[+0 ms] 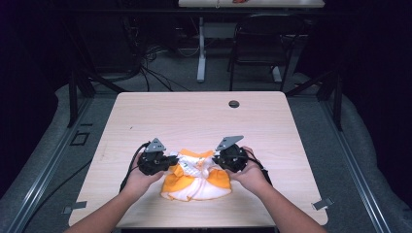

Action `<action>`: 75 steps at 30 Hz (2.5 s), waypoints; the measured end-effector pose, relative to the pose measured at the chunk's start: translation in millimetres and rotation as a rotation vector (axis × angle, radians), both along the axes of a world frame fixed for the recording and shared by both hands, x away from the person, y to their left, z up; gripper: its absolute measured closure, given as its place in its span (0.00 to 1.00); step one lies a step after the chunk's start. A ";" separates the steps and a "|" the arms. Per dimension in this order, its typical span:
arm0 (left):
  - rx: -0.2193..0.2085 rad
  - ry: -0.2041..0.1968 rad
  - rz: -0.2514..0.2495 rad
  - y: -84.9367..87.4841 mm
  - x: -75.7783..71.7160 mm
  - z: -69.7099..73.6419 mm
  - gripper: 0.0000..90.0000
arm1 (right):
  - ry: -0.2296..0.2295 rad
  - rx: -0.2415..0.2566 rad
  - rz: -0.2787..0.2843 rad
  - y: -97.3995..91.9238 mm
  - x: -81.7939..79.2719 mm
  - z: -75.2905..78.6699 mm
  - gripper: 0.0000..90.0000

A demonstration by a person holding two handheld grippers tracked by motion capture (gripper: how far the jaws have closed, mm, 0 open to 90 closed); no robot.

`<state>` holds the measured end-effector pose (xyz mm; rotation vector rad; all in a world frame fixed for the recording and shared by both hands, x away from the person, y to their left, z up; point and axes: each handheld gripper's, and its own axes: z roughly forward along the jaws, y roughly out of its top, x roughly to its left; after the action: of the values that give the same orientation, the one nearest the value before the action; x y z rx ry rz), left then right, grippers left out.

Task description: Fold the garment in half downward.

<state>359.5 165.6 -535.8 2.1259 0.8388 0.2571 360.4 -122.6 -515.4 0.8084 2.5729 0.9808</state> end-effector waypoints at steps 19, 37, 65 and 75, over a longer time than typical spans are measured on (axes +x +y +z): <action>-0.054 0.029 -0.013 9.6 -25.7 -2.9 0.78 | 0.072 0.096 0.003 -11.2 -25.5 -15.4 0.75; -0.012 0.071 0.055 -2.5 8.2 3.0 1.00 | 0.055 0.095 -0.068 -4.8 2.7 -4.6 0.99; -0.002 0.139 -0.072 -6.2 -53.9 -18.2 1.00 | 0.149 0.095 0.073 -4.5 -57.2 -32.7 0.99; -0.004 0.151 -0.061 -4.1 -57.1 -32.0 1.00 | 0.173 0.072 0.080 -4.3 -60.9 -46.5 1.00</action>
<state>302.4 161.5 -567.8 2.1836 0.8576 0.0631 299.5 -126.9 -561.9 0.8496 2.7491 1.0762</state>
